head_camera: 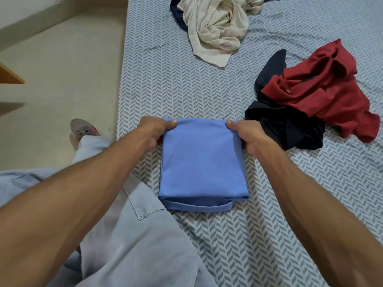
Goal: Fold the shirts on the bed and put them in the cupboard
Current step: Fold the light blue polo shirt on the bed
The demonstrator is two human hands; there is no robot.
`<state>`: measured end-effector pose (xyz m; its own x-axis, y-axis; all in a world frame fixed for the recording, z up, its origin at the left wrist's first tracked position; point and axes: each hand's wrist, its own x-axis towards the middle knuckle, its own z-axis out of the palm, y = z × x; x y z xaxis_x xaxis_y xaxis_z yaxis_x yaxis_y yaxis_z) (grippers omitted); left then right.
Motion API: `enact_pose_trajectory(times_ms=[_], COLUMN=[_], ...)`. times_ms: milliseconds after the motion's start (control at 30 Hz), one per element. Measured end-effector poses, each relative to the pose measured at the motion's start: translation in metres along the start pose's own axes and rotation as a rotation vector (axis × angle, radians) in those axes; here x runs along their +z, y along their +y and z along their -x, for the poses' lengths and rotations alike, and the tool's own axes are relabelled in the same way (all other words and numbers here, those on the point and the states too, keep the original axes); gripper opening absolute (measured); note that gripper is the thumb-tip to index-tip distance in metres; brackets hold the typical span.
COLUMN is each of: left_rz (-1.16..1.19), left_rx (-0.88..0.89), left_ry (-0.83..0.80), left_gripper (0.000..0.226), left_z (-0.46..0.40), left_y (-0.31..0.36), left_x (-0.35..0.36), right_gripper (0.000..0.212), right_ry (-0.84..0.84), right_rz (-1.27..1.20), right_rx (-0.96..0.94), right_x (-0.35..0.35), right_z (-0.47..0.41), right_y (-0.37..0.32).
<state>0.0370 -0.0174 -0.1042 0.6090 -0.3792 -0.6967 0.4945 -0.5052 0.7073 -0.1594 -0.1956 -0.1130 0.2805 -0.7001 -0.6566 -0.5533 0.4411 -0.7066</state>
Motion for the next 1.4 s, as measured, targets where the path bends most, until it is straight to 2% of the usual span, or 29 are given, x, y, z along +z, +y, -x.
enact_pose_trajectory(times_ms=[100,133,200,233,300,333,400,467,533,600,700,833,867,967,1000,1133,1200,1300,1400], left_rz=[-0.177,-0.293,-0.469,-0.503,-0.565,-0.613,-0.723,-0.775,-0.802,-0.793,-0.69,-0.457,-0.42,-0.336,-0.336,-0.397,-0.407,-0.485,-0.65], left_rx=[0.116,0.191,0.332,0.379,0.421,0.416,0.4,0.359,0.325,0.329,0.433,0.498,0.528,0.663,0.717,0.952,1.04,1.113,1.123], left_ry=[0.096,0.141,0.233,0.237,0.126,0.061,-0.013,-0.066,-0.117,-0.178,-0.226,-0.3,-0.302,-0.293,-0.273,-0.157,-0.167,-0.11,-0.069], left_gripper=[0.026,0.034,0.036,0.04,0.068,0.079,0.08,0.065,0.045,0.045,0.023,0.042,0.043,0.049,0.048,0.04,0.034,0.016,0.008], left_z=[-0.006,-0.007,-0.006,-0.003,0.003,0.005,0.008,0.009,0.01,0.012,0.016,0.021,0.022,0.033,0.037,0.052,0.058,0.058,0.047], left_y=[-0.008,-0.01,-0.012,-0.012,-0.009,-0.008,-0.005,-0.001,0.002,0.0,-0.002,0.022,0.033,0.083,0.102,0.169,0.187,0.184,0.148], left_x=[-0.003,-0.003,-0.003,-0.003,-0.006,-0.006,-0.008,-0.007,-0.006,-0.005,-0.011,-0.024,-0.026,-0.031,-0.031,-0.036,-0.038,-0.042,-0.047], right_gripper=[0.036,0.045,0.049,0.061,0.092,0.096,0.08,0.056,0.055,0.058,0.044,0.043,0.043,0.066,0.067,0.048,0.049,0.051,0.028], right_ry=[0.069,0.109,0.196,0.201,0.121,0.071,-0.032,-0.139,-0.199,-0.209,-0.251,-0.328,-0.327,-0.287,-0.276,-0.169,-0.113,-0.073,-0.068], right_rz=[0.082,0.16,0.336,0.402,0.477,0.485,0.481,0.457,0.455,0.454,0.352,0.244,0.227,0.222,0.226,0.213,0.163,0.183,0.295], right_rx=[-0.109,-0.166,-0.273,-0.296,-0.275,-0.247,-0.217,-0.167,-0.116,-0.099,-0.113,-0.22,-0.261,-0.404,-0.454,-0.666,-0.755,-0.806,-0.769], right_x=[0.008,0.008,0.004,0.002,-0.003,-0.005,-0.007,-0.007,-0.004,0.0,-0.001,-0.006,-0.006,-0.01,-0.012,-0.02,-0.021,-0.021,-0.015], right_z=[-0.006,-0.004,0.001,0.006,0.017,0.021,0.024,0.026,0.029,0.029,0.033,0.036,0.035,0.041,0.044,0.057,0.062,0.062,0.046], right_y=[0.01,0.01,0.006,0.005,0.002,0.001,0.0,-0.002,-0.003,0.0,-0.006,-0.039,-0.052,-0.103,-0.121,-0.183,-0.198,-0.19,-0.151])
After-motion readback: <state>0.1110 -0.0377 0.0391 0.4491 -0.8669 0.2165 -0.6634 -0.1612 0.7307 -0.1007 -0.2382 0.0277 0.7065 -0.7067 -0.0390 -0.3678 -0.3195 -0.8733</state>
